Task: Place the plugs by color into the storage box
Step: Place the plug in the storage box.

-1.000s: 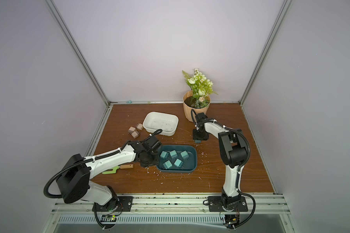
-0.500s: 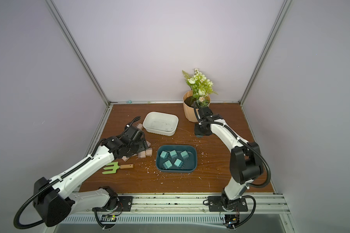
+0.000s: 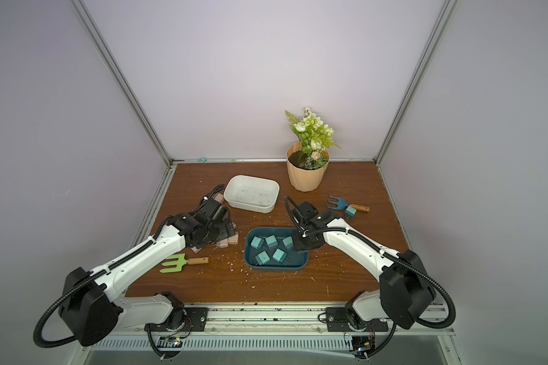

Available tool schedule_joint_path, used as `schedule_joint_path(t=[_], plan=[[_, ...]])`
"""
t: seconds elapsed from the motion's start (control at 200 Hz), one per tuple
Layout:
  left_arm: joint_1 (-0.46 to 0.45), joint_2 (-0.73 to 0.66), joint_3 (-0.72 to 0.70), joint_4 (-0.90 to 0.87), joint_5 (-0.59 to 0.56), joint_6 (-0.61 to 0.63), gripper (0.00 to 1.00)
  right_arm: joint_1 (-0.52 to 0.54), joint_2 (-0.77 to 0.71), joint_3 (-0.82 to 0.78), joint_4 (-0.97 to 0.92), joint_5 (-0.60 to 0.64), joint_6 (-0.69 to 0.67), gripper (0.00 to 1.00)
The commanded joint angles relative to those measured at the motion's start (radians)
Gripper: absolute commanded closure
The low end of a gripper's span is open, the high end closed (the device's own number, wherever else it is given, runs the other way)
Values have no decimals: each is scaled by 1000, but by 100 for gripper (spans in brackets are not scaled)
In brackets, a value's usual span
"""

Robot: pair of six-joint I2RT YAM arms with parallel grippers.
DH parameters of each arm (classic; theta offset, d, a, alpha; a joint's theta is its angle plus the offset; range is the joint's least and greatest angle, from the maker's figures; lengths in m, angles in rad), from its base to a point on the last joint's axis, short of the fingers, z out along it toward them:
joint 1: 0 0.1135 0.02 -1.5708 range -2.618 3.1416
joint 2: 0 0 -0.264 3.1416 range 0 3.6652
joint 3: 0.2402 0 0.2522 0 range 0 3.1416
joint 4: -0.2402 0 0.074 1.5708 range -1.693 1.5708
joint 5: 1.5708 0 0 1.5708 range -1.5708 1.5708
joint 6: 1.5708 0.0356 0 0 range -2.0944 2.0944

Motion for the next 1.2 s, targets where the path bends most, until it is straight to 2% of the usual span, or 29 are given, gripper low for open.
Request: schedule_joint_path(t=[0.0, 0.49, 0.691, 0.791, 0.881, 1.006, 1.076, 1.196], plan=[[9, 18, 28, 2, 18, 0, 1, 41, 7, -2, 51, 40, 37, 52], [8, 27, -14, 36, 93, 3, 1, 102, 160, -39, 129, 47, 5, 50], [8, 48, -12, 48, 117, 21, 1, 98, 130, 64, 18, 105, 1, 28], [8, 54, -9, 51, 122, 28, 1, 79, 99, 166, -63, 136, -10, 23], [9, 62, -6, 53, 125, 37, 1, 3, 86, 252, -114, 153, -56, 21], [8, 72, -5, 54, 131, 50, 1, -209, 102, 313, -116, 138, -140, 21], [9, 77, -5, 54, 136, 57, 1, -316, 154, 355, -111, 143, -185, 20], [9, 72, -12, 53, 142, 59, 1, -439, 287, 433, -94, 170, -222, 18]])
